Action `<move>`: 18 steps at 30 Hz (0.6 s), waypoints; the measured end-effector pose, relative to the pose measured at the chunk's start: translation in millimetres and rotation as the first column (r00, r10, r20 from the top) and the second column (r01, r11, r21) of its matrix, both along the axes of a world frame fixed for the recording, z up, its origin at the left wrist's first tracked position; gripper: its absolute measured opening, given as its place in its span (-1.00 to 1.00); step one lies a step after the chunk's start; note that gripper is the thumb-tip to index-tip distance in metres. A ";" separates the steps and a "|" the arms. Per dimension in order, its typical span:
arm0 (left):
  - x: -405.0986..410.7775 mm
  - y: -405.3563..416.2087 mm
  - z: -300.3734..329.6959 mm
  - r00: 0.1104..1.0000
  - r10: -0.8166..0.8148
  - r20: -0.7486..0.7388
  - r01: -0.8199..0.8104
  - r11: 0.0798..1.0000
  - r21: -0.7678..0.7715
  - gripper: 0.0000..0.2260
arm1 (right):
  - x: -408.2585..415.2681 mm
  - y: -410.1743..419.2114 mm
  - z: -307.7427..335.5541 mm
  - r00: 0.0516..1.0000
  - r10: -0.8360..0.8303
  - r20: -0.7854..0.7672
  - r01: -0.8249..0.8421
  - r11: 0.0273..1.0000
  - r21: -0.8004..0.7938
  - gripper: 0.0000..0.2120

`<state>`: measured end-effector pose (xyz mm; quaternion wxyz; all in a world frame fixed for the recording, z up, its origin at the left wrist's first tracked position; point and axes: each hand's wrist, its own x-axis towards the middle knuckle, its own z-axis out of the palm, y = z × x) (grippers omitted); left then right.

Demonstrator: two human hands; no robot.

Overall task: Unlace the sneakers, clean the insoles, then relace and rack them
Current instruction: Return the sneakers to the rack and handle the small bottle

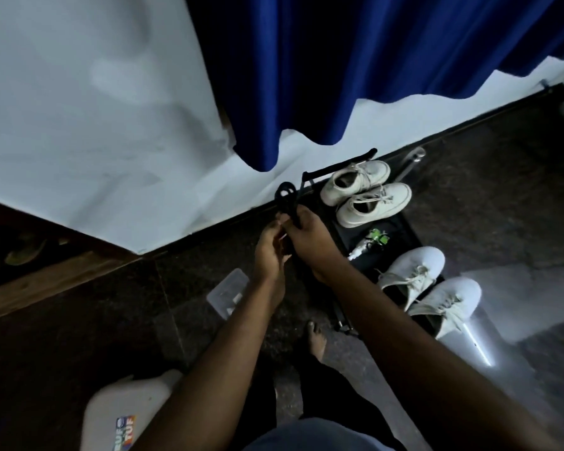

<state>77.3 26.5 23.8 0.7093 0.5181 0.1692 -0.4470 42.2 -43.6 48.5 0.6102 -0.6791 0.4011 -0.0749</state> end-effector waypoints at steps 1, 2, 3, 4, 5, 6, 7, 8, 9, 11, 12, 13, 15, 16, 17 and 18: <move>1.2 0.2 -3.1 0.999 0.046 -0.018 -0.047 0.999 -0.023 -0.63 | -0.2 -0.8 -2.8 0.998 0.050 -0.048 -0.053 0.997 -0.061 -0.91; 2.2 2.5 -6.6 0.997 0.070 -0.018 -0.070 0.997 -0.017 -0.61 | -0.5 -0.7 -6.9 0.990 0.104 -0.092 -0.115 0.986 -0.120 -0.90; 3.9 7.1 -12.7 0.997 0.075 -0.006 -0.075 0.997 -0.005 -0.60 | -0.8 -0.2 -12.9 0.978 0.158 -0.137 -0.179 0.970 -0.163 -0.90; 5.1 12.6 -19.3 0.998 0.055 0.032 -0.056 0.998 0.025 -0.59 | -1.3 1.3 -17.8 0.960 0.214 -0.183 -0.247 0.952 -0.181 -0.91; 7.2 21.1 -30.3 0.995 0.048 0.083 -0.053 0.997 0.063 -0.60 | 0.4 4.9 -29.0 0.934 0.276 -0.228 -0.319 0.931 -0.180 -0.94; 9.2 28.3 -39.2 0.990 0.041 0.138 -0.056 0.993 0.104 -0.63 | 1.7 7.8 -38.8 0.904 0.332 -0.270 -0.385 0.906 -0.176 -0.91; 13.3 38.4 -54.3 0.982 0.050 0.184 -0.078 0.985 0.152 -0.64 | 6.4 13.1 -52.7 0.870 0.394 -0.295 -0.452 0.878 -0.160 -0.85; 16.7 48.3 -68.2 0.974 0.066 0.218 -0.108 0.976 0.188 -0.65 | 10.2 17.6 -65.1 0.837 0.449 -0.314 -0.508 0.850 -0.138 -0.81; 20.5 58.3 -83.1 0.966 0.088 0.243 -0.142 0.966 0.215 -0.66 | 14.6 22.8 -77.2 0.807 0.501 -0.313 -0.558 0.821 -0.123 -0.80; 27.3 83.7 -125.3 0.954 0.129 0.270 -0.202 0.944 0.261 -0.74 | 27.8 39.3 -116.2 0.733 0.607 -0.308 -0.658 0.748 -0.093 -0.78; 30.9 97.9 -148.9 0.951 0.162 0.262 -0.233 0.934 0.270 -0.79 | 36.1 49.2 -141.2 0.681 0.659 -0.320 -0.712 0.699 -0.075 -0.77; 33.5 111.5 -171.2 0.947 0.209 0.242 -0.273 0.923 0.271 -0.83 | 41.6 56.0 -165.8 0.621 0.703 -0.346 -0.762 0.645 -0.059 -0.76; 34.7 137.5 -221.7 0.934 0.310 0.180 -0.350 0.894 0.278 -0.83 | 51.9 70.2 -221.4 0.528 0.739 -0.418 -0.818 0.575 -0.019 -0.74; 33.4 147.4 -245.5 0.925 0.352 0.145 -0.380 0.877 0.294 -0.83 | 55.4 75.5 -249.8 0.521 0.732 -0.439 -0.817 0.577 -0.010 -0.75; 32.5 160.4 -276.7 0.912 0.394 0.111 -0.408 0.858 0.311 -0.83 | 59.3 84.7 -283.6 0.524 0.726 -0.444 -0.812 0.583 -0.006 -0.78; 30.7 168.9 -299.7 0.899 0.432 0.070 -0.430 0.842 0.326 -0.83 | 61.1 89.7 -310.3 0.532 0.722 -0.442 -0.808 0.590 -0.009 -0.80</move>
